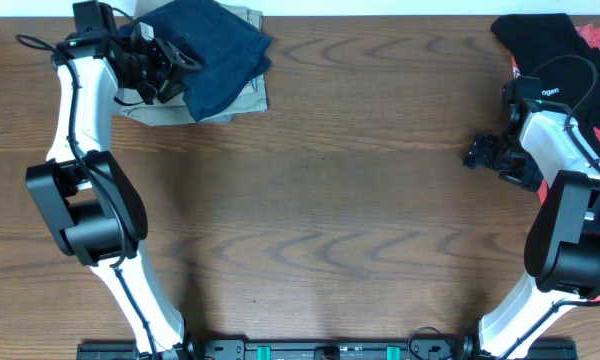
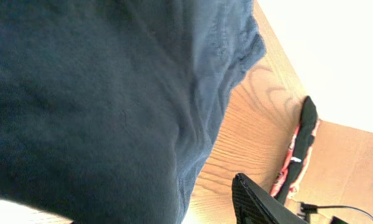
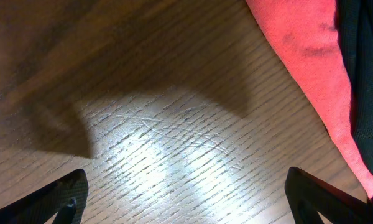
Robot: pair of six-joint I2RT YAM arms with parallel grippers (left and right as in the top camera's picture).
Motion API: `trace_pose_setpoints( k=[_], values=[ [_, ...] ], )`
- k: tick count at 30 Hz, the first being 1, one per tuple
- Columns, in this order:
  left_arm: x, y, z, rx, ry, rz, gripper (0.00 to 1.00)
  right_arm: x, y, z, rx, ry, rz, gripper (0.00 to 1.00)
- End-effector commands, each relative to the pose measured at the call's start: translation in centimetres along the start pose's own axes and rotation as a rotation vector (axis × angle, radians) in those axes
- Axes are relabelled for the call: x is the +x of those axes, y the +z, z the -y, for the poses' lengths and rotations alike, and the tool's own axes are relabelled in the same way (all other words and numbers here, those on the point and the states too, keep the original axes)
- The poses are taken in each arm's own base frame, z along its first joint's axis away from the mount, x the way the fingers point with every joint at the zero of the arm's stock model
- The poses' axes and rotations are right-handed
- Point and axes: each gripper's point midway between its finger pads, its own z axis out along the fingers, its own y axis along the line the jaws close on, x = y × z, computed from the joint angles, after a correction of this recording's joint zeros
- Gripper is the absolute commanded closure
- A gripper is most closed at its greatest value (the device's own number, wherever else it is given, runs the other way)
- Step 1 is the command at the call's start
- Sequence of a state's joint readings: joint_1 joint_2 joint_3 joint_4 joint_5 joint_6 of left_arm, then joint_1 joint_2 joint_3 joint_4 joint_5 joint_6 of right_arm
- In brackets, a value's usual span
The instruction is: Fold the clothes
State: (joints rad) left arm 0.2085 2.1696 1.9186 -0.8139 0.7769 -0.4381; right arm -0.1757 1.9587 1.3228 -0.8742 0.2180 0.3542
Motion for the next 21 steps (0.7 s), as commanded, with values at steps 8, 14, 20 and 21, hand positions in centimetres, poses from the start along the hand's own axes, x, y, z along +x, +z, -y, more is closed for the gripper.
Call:
trace_pose_setpoints(
  k=[8,14,20,21],
  values=[
    [-0.5,-6.0,7.3,0.115,0.118,0.143,0.44,-0.9,-1.2,0.5,0.003,0.004,0.042,0.01],
    [-0.4,-5.9,7.2,0.114,0.113,0.139,0.44,-0.9,-1.2,0.5,0.003,0.004,0.042,0.01],
    [-1.6,-6.3,8.3,0.145,0.167,0.193,0.50,-0.9,-1.2,0.5,0.003,0.004,0.042,0.01],
    [-2.2,-6.5,8.7,0.156,0.191,0.217,0.57,-0.9,-1.2,0.5,0.003,0.004,0.042,0.01]
  ],
)
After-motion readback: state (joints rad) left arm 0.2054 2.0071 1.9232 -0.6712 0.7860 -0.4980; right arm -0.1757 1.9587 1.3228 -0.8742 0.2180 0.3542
